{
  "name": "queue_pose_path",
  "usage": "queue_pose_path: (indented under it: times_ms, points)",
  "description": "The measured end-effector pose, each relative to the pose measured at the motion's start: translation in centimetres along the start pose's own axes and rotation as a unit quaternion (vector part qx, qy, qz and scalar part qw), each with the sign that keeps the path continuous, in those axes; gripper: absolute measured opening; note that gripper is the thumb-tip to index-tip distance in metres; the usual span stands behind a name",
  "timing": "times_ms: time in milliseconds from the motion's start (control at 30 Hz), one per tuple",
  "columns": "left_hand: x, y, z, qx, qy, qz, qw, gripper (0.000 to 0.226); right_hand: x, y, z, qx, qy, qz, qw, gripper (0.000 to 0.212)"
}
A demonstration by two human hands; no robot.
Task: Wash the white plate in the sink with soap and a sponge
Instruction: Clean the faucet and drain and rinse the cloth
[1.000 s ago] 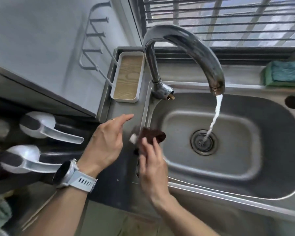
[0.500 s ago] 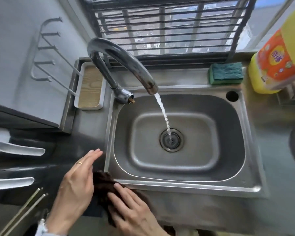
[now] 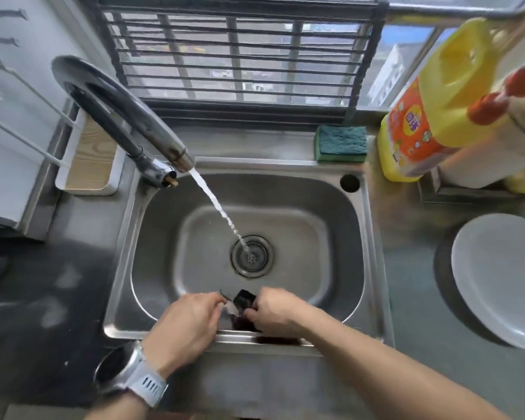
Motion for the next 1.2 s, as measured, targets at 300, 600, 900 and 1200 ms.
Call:
queue_pose_path:
  times_ms: [300,600,900,1200]
  points:
    - [4.7,-5.4,5.7,0.001,0.061,-0.007,0.998,0.033,-7.1,-11.3,0.5,-0.014,-0.04,-0.426,0.904,0.023]
    - [4.9,-4.9,6.4,-0.001,0.055,0.013,0.998,0.035,-14.5,-11.4,13.7,-0.37,-0.134,-0.679,0.62,0.02]
    - [2.2,-0.6,5.8,-0.035,0.054,0.018,0.998,0.031,-6.8,-13.8,13.1,-0.145,-0.103,-0.558,0.811,0.056]
    - [-0.2,3.0,4.2,-0.05,0.046,0.009,0.998,0.032,5.9,-9.7,11.5,-0.348,-0.044,-0.368,0.861,0.05]
Point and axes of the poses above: each hand's wrist, its own z-axis towards the middle knuckle, its own x-axis out of the palm, y = z × x, the point moved 2 cm from there along z, towards the middle knuckle, and after that the axes turned 10 degrees about -z, right-handed, at the moved point
